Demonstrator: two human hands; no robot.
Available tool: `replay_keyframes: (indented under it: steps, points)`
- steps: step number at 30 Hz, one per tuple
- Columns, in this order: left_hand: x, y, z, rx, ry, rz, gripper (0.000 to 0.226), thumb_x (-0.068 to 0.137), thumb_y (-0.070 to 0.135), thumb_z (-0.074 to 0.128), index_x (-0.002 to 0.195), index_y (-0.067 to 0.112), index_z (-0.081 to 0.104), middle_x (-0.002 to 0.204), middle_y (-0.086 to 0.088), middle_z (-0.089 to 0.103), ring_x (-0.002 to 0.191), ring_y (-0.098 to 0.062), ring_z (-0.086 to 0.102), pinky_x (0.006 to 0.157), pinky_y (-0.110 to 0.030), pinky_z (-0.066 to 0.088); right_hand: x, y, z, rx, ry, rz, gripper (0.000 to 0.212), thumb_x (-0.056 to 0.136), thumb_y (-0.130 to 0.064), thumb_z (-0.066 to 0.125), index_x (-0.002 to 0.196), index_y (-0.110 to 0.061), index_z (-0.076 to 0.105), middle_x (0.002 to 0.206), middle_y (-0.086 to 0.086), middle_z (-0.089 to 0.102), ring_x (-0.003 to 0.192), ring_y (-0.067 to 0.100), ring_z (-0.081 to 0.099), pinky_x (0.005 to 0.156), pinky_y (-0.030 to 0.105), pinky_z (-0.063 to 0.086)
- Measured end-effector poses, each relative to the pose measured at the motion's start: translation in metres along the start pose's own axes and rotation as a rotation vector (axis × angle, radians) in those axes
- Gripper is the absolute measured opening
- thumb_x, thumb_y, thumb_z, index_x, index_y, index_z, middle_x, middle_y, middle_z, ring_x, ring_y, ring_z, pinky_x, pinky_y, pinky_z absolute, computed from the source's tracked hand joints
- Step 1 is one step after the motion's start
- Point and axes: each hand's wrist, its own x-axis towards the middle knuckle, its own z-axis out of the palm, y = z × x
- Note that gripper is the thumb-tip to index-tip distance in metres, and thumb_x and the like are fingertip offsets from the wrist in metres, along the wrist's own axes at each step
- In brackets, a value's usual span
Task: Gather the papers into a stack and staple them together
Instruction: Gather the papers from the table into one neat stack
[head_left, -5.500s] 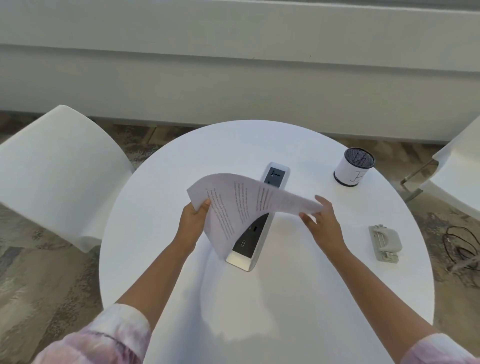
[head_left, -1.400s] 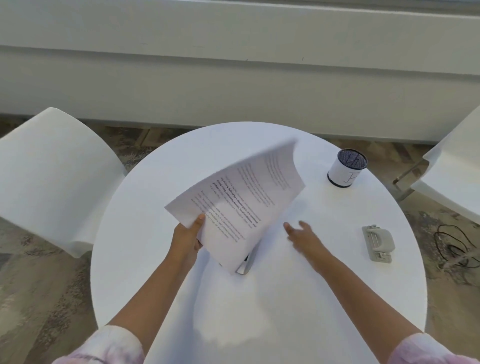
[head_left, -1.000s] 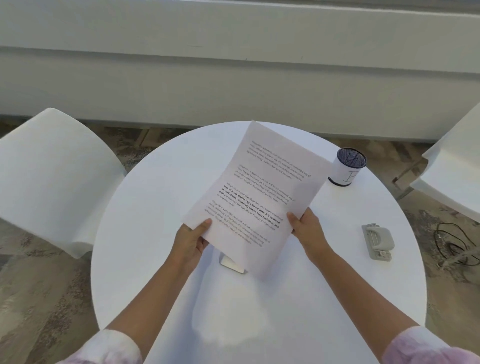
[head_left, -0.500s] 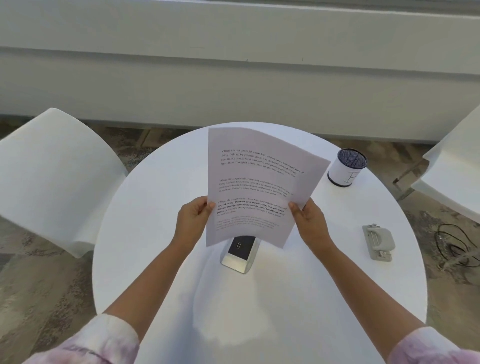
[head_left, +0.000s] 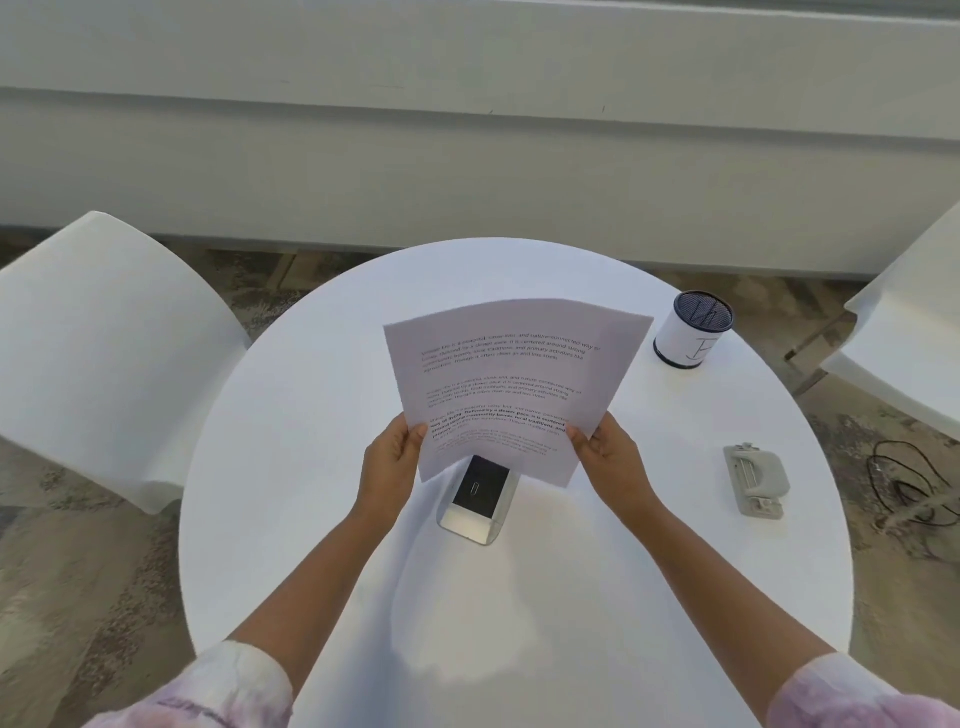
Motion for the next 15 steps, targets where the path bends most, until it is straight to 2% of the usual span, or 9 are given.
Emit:
replay_keyframes:
  steps: [2, 4, 6, 8, 11, 13, 15]
  points:
    - [0.0, 0.002, 0.002, -0.031, 0.022, 0.009, 0.021, 0.097, 0.016, 0.04, 0.112, 0.018, 0.056, 0.097, 0.01, 0.061, 0.088, -0.004, 0.057, 0.065, -0.004, 0.047, 0.0, 0.001, 0.0, 0.029, 0.016, 0.007, 0.029, 0.096, -0.018, 0.046, 0.122, -0.028, 0.048, 0.116, -0.007, 0.058, 0.108, 0.017, 0.057, 0.09, 0.031, 0.049]
    - [0.003, 0.004, 0.002, -0.046, 0.042, 0.018, 0.017, 0.097, 0.017, 0.041, 0.101, 0.013, 0.058, 0.091, 0.006, 0.063, 0.08, -0.006, 0.056, 0.064, -0.011, 0.047, 0.002, 0.003, -0.003, 0.052, 0.03, 0.037, 0.024, 0.094, -0.017, 0.049, 0.112, -0.033, 0.05, 0.112, -0.007, 0.062, 0.105, 0.016, 0.06, 0.091, 0.033, 0.05]
    - [0.006, 0.002, 0.003, -0.043, 0.054, 0.01, 0.019, 0.097, 0.019, 0.043, 0.088, 0.012, 0.058, 0.081, 0.001, 0.063, 0.071, -0.01, 0.053, 0.061, -0.016, 0.042, 0.005, 0.008, -0.006, 0.057, 0.027, 0.076, 0.018, 0.092, -0.017, 0.053, 0.106, -0.029, 0.053, 0.107, -0.004, 0.067, 0.101, 0.016, 0.064, 0.091, 0.038, 0.052]
    - [0.009, -0.004, 0.006, -0.038, 0.061, -0.029, 0.022, 0.097, 0.017, 0.043, 0.081, 0.013, 0.056, 0.075, 0.001, 0.06, 0.066, -0.011, 0.05, 0.059, -0.017, 0.039, 0.008, 0.013, -0.01, 0.034, 0.015, 0.128, 0.019, 0.091, -0.019, 0.055, 0.11, -0.022, 0.052, 0.105, -0.001, 0.069, 0.097, 0.017, 0.066, 0.088, 0.038, 0.053]
    - [0.011, -0.015, 0.017, -0.072, 0.055, -0.14, 0.022, 0.097, 0.014, 0.043, 0.087, 0.0, 0.057, 0.082, -0.008, 0.061, 0.073, -0.019, 0.051, 0.068, -0.031, 0.041, 0.009, 0.021, -0.016, -0.003, 0.003, 0.2, 0.032, 0.09, -0.024, 0.057, 0.12, -0.019, 0.048, 0.104, 0.0, 0.067, 0.095, 0.019, 0.066, 0.085, 0.034, 0.053]
    - [0.009, -0.019, 0.026, -0.119, 0.029, -0.25, 0.02, 0.097, 0.013, 0.042, 0.089, 0.004, 0.059, 0.086, -0.008, 0.063, 0.077, -0.021, 0.053, 0.069, -0.033, 0.043, 0.005, 0.031, -0.021, -0.041, -0.029, 0.248, 0.038, 0.089, -0.027, 0.058, 0.124, -0.02, 0.045, 0.108, 0.002, 0.064, 0.094, 0.02, 0.065, 0.081, 0.033, 0.052]
    - [0.008, -0.022, 0.034, -0.149, 0.001, -0.337, 0.022, 0.097, 0.013, 0.041, 0.085, 0.016, 0.06, 0.085, -0.003, 0.064, 0.078, -0.021, 0.055, 0.068, -0.033, 0.044, -0.002, 0.045, -0.027, -0.097, -0.058, 0.271, 0.04, 0.089, -0.026, 0.058, 0.126, -0.018, 0.045, 0.109, 0.001, 0.061, 0.093, 0.019, 0.062, 0.076, 0.026, 0.048]
